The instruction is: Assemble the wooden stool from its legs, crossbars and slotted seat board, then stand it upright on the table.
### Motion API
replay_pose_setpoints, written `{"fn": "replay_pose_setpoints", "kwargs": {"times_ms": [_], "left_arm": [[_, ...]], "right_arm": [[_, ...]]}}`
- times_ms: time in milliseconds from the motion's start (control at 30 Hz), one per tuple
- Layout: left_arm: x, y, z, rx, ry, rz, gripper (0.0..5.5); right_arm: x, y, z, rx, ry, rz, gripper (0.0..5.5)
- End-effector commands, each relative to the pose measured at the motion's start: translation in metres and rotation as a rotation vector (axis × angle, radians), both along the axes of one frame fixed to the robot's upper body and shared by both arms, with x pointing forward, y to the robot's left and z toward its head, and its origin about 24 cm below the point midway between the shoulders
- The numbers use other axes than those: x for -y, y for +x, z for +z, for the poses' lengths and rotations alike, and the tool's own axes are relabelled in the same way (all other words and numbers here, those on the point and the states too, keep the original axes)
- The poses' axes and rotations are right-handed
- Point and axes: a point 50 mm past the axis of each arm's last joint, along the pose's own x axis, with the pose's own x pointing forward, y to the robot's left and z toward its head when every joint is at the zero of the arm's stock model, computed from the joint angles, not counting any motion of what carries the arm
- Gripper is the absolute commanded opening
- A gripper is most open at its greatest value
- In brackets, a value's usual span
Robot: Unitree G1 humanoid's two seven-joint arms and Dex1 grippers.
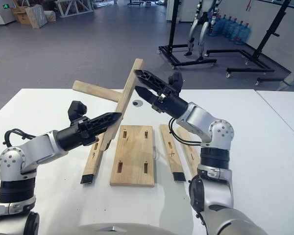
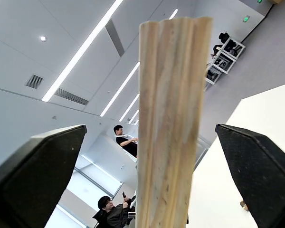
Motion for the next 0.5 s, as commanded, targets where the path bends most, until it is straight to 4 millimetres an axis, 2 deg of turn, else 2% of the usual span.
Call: {"fn": "replay_pose_setpoints", "kwargs": {"times_ms": [33, 200, 500], "left_arm": [[0.004, -0.004, 0.001, 0.004, -0.002, -0.033, 2.02], [0.007, -0.006, -0.002, -0.007, 0.006, -0.043, 2.02], [0.007, -0.007, -0.003, -0.006, 0.016, -0.038, 2.02]], "right_arm": [[-0.012, -0.002, 0.004, -0.001, 0.024, 0.037, 5.01], [-0.021, -0.004, 0.006, -0.006, 0.045, 0.061, 5.01], [-0.022, -0.007, 0.000, -0.031, 0.035, 0.048, 5.01]]}}
